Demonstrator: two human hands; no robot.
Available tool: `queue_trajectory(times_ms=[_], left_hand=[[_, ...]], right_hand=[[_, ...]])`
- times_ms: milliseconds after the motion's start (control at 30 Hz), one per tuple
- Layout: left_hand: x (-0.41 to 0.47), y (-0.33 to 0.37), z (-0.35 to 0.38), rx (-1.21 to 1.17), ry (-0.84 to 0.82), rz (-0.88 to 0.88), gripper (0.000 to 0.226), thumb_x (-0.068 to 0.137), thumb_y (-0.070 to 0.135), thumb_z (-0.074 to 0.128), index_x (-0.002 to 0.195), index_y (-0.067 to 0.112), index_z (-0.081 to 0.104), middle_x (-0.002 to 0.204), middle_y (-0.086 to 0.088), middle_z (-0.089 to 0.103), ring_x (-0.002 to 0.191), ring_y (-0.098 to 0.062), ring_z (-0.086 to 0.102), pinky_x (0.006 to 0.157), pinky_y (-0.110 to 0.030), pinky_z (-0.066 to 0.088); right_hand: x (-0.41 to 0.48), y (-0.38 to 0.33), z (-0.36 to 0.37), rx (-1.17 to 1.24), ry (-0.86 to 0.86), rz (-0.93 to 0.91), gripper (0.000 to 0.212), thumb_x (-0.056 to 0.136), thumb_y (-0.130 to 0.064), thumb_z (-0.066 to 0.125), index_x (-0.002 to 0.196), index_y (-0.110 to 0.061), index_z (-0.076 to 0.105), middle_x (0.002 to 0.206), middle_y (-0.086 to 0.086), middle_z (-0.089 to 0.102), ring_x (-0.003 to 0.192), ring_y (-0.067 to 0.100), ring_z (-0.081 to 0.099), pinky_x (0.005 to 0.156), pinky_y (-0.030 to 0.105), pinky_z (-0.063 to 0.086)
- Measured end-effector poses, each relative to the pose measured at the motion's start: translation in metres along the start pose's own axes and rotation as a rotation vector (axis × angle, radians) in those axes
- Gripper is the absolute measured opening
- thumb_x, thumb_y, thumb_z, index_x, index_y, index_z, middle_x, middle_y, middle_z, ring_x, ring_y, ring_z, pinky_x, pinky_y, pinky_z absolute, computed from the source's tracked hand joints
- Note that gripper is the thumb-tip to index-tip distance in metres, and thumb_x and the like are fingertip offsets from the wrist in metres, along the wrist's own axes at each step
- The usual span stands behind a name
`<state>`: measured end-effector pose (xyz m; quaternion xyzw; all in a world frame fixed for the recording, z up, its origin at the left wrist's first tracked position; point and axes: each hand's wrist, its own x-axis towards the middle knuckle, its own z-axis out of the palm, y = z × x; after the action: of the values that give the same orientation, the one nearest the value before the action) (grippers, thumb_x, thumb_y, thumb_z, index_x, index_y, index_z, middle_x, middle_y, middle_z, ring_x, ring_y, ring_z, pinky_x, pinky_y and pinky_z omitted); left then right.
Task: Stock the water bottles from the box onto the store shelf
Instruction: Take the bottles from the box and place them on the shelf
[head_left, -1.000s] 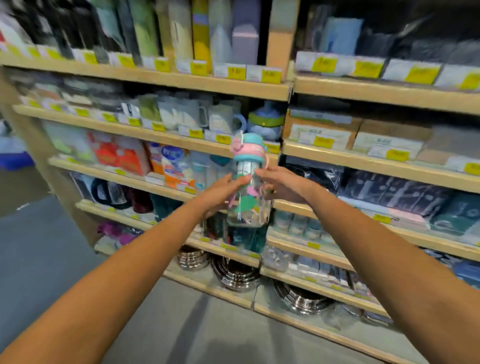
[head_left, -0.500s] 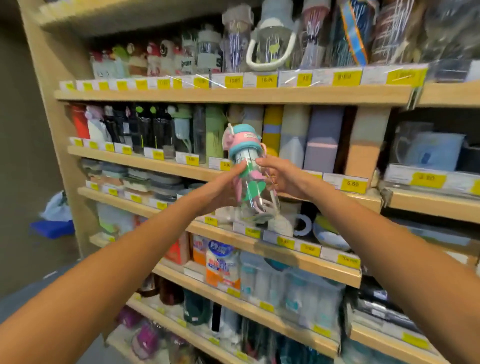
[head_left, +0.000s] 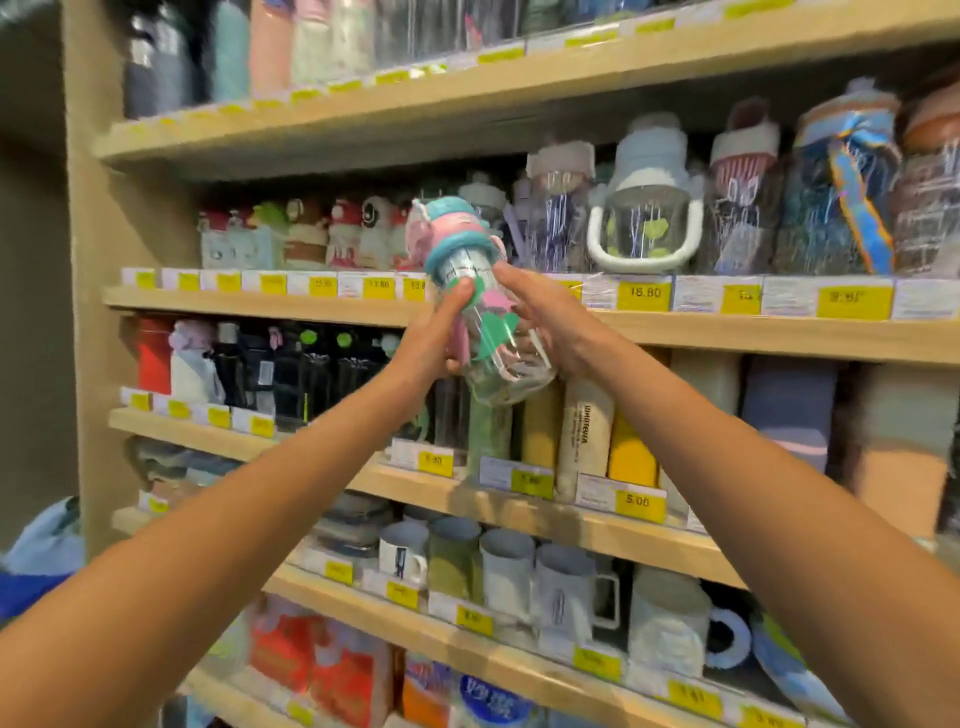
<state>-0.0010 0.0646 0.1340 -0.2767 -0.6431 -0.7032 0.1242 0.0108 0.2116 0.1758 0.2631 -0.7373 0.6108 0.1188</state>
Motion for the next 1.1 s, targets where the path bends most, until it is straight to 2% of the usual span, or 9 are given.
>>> queue_trajectory(times_ms=[100,233,300,433,600,700,833,967,1100], left_hand=[[0.031,0.009,-0.018,-0.009,0.032,0.119,0.066,0.079,0.063,0.053,0.125,0.015,0.056,0.115,-0.009,0.068,0.098,-0.023,0.068,0.077,-0.034,0.056],[0.067,0.02,-0.033,-0.026,0.051,0.188,0.062,0.078,0.059,0.06,0.117,0.011,0.054,0.113,-0.007,0.067,0.092,-0.017,0.067,0.077,-0.031,0.054],[0.085,0.026,-0.039,-0.077,0.03,0.238,0.065,0.07,0.061,0.064,0.114,0.014,0.053,0.11,-0.004,0.067,0.095,-0.015,0.067,0.08,-0.03,0.055],[0.101,0.04,-0.034,-0.055,0.046,0.351,0.044,0.086,0.042,0.063,0.114,0.011,0.046,0.097,0.004,0.06,0.086,-0.008,0.063,0.072,-0.022,0.054],[0.122,0.049,-0.026,0.034,0.074,0.453,0.081,0.07,0.057,0.068,0.133,0.018,0.035,0.118,0.007,0.059,0.108,-0.009,0.059,0.093,-0.033,0.049],[0.133,0.052,-0.024,0.07,0.082,0.507,0.088,0.074,0.049,0.069,0.143,0.023,0.021,0.132,0.005,0.053,0.118,-0.01,0.054,0.101,-0.036,0.045],[0.148,0.048,-0.025,0.11,0.099,0.558,0.094,0.076,0.045,0.07,0.146,0.021,0.013,0.14,0.004,0.045,0.127,-0.016,0.047,0.104,-0.044,0.043],[0.152,0.033,-0.024,0.187,0.084,0.534,0.096,0.073,0.05,0.069,0.145,0.024,0.01,0.131,0.008,0.049,0.112,-0.007,0.053,0.096,-0.047,0.049],[0.158,0.021,-0.023,0.282,0.13,0.481,0.091,0.068,0.057,0.069,0.139,0.027,0.02,0.127,0.005,0.057,0.113,-0.02,0.059,0.089,-0.047,0.052]], right_hand=[[0.03,-0.014,0.013,0.013,0.135,-0.052,0.041,0.092,-0.036,0.059,0.116,-0.003,0.061,0.107,0.018,0.069,0.085,0.026,0.067,0.077,0.038,0.056],[0.057,-0.029,0.022,-0.058,0.255,-0.164,0.022,0.089,-0.036,0.061,0.095,-0.016,0.068,0.098,0.007,0.07,0.092,0.022,0.064,0.091,0.041,0.05],[0.069,-0.035,0.026,-0.083,0.324,-0.202,0.023,0.086,-0.038,0.062,0.094,-0.017,0.068,0.097,0.007,0.069,0.09,0.021,0.063,0.089,0.041,0.05],[0.073,-0.048,0.026,-0.136,0.467,-0.284,0.017,0.095,-0.029,0.056,0.093,-0.016,0.067,0.096,0.005,0.068,0.089,0.016,0.062,0.085,0.036,0.051],[0.075,-0.056,0.014,-0.424,0.755,-0.39,0.02,0.096,-0.029,0.054,0.08,-0.019,0.061,0.074,-0.007,0.06,0.068,0.001,0.054,0.066,0.019,0.044],[0.079,-0.046,-0.005,-0.694,0.913,-0.416,0.019,0.091,-0.033,0.056,0.098,-0.016,0.061,0.093,0.0,0.063,0.087,0.012,0.059,0.077,0.029,0.046],[0.082,-0.033,-0.015,-1.217,0.912,-0.374,0.046,0.09,-0.031,0.057,0.128,-0.008,0.048,0.126,0.011,0.05,0.116,0.029,0.046,0.091,0.039,0.041],[0.089,-0.023,-0.011,-1.352,0.98,-0.31,0.064,0.09,-0.034,0.058,0.142,-0.006,0.034,0.146,0.013,0.035,0.131,0.031,0.033,0.102,0.038,0.035],[0.094,-0.014,-0.01,-1.385,1.065,-0.244,0.075,0.087,-0.039,0.061,0.146,-0.006,0.026,0.151,0.016,0.026,0.134,0.034,0.03,0.107,0.04,0.032]])
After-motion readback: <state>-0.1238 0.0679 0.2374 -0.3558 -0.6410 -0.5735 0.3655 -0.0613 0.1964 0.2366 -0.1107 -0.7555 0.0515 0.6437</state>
